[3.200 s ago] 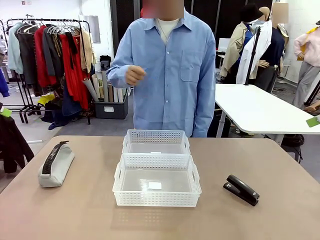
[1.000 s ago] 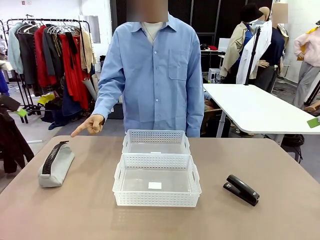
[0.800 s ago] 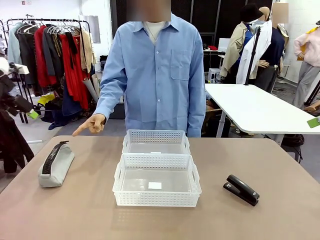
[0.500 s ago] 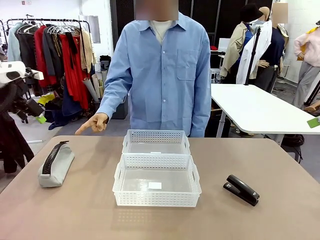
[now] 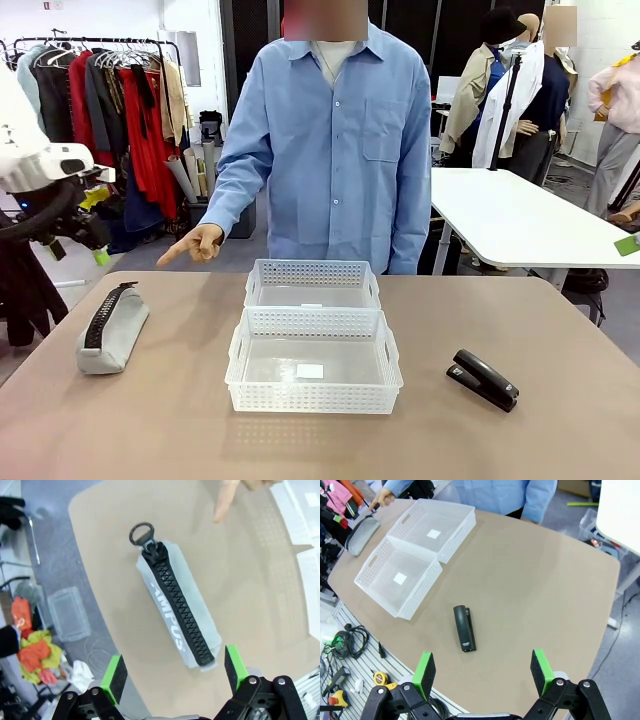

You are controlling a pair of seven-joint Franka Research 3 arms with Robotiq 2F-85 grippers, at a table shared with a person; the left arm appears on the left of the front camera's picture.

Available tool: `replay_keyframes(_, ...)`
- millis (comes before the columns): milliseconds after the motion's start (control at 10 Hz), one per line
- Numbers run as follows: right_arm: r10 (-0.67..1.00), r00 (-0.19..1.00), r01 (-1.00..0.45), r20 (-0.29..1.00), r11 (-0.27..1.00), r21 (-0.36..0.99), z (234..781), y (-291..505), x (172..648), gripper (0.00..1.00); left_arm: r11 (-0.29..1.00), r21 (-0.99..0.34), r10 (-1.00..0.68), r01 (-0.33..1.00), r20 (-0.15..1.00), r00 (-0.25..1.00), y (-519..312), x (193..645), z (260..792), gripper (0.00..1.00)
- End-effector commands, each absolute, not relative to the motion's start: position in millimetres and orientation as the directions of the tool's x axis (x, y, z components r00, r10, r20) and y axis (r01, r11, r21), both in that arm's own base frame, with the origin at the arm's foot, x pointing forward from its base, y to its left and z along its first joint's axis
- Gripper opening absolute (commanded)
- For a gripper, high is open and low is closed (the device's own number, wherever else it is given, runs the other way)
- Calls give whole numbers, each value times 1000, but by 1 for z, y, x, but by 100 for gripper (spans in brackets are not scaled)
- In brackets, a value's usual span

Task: Distribute items into two baskets.
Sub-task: Pick up the Pencil pouch that the person points to.

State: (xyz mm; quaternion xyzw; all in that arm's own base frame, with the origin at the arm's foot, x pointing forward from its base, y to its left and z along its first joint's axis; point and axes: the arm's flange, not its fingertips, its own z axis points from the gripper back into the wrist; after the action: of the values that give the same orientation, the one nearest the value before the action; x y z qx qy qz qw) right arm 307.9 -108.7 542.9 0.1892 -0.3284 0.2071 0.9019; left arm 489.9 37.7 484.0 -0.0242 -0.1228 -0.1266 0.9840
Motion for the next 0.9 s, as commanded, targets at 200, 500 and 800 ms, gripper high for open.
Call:
replay_keyframes(200,246,697,-499,673,841,209,544,-108,308,100,988,12,-151,151,134,979,23,507,463,100)
replay_keyframes(500,246,697,-499,673,841,209,544,-108,308,100,989,9,-145,145,73,987,17,507,433,100)
replay_keyframes(800,246,697,-499,673,841,209,544,-108,308,100,993,15,-117,116,65,991,16,506,403,100)
